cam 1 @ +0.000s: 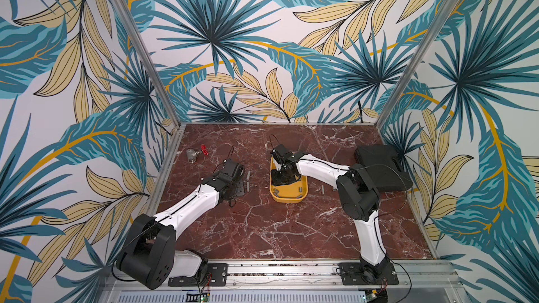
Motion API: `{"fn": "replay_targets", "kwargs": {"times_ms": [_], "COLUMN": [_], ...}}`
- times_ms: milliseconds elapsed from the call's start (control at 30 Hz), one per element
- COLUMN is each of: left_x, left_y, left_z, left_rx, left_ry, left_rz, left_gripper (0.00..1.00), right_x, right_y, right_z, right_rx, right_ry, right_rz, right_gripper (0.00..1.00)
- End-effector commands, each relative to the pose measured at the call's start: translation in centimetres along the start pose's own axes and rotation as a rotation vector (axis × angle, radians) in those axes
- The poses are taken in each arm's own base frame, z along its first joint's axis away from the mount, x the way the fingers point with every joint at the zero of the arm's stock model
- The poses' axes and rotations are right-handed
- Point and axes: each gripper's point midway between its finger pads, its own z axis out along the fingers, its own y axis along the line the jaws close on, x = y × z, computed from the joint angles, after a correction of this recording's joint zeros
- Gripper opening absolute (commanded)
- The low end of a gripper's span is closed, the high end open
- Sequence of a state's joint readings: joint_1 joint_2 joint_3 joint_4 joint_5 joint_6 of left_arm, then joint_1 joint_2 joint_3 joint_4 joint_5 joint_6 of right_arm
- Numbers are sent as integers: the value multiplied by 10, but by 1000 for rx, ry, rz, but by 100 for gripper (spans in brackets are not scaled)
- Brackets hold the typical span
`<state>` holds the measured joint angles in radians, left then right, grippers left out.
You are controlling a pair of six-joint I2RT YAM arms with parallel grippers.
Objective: Take out the socket from the storage box
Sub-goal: Pick up the socket head from the storage box.
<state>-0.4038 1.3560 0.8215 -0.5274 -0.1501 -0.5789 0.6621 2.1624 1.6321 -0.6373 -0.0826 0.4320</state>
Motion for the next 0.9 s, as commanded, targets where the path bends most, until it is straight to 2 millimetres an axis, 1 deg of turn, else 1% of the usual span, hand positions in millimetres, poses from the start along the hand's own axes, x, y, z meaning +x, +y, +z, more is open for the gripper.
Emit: {"fn": "replay_targets", "kwargs": {"times_ms": [0,167,300,400,533,633,733,867], "left_x": [-3,-3,-3,-3,-2,-3,-4,-6], "left_y": [3,4,3,3,5,9,10,11], "left_z": [-5,-4,-3,-4,-3,-5,-9,-12], "left_rx": [-2,-4,1,2,-8,-31,-38,-30], "left_ry": [-22,-22,-21,-21,-23,-24,-28,-46], "left_rz": [3,1,0,-1,3,18,22,3], "left_gripper": [43,43,43,43,43,43,43,43], "right_x": [14,22,28,30,26,16,4,-15], "right_y": [-9,-26,-35,-35,-27,-19,-16,-18], "right_z": [12,14,14,13,8,-2,-18,-51], "right_rx": [45,161,204,203,151,105,76,25], "right_ry": [51,70,82,84,59,21,-21,-90], "right_rz": [10,-50,-70,-71,-58,-41,-30,2], "right_gripper": [34,29,23,18,12,11,9,8]}}
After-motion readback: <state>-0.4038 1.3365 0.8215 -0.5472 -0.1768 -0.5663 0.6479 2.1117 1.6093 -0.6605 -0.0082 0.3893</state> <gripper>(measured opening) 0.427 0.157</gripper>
